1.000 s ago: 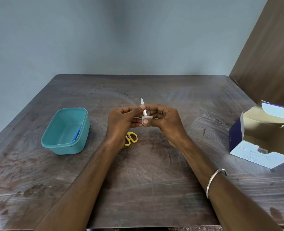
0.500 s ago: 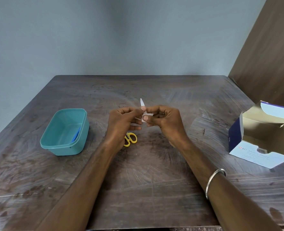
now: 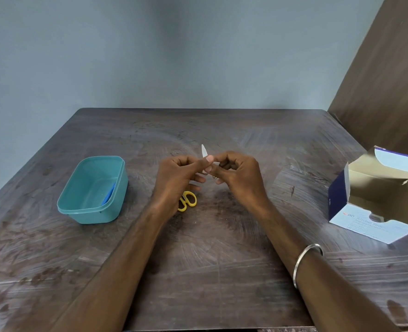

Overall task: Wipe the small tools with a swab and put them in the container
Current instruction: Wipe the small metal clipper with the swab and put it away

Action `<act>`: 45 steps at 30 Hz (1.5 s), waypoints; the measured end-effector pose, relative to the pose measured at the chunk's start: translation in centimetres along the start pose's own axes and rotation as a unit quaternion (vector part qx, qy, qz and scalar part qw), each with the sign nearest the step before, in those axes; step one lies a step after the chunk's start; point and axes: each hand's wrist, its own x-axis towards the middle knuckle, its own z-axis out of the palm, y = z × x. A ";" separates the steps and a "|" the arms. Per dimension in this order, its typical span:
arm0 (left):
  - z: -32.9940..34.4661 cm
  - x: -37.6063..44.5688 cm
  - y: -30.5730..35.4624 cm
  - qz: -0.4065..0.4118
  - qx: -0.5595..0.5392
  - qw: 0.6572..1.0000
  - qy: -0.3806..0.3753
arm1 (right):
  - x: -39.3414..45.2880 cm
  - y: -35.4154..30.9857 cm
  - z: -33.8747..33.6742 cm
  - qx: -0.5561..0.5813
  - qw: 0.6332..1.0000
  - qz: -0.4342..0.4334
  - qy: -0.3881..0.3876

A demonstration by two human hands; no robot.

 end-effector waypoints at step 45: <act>-1.0 0.3 0.1 0.007 -0.025 0.994 -0.107 | -0.2 -1.1 -0.8 0.201 0.959 0.172 -0.103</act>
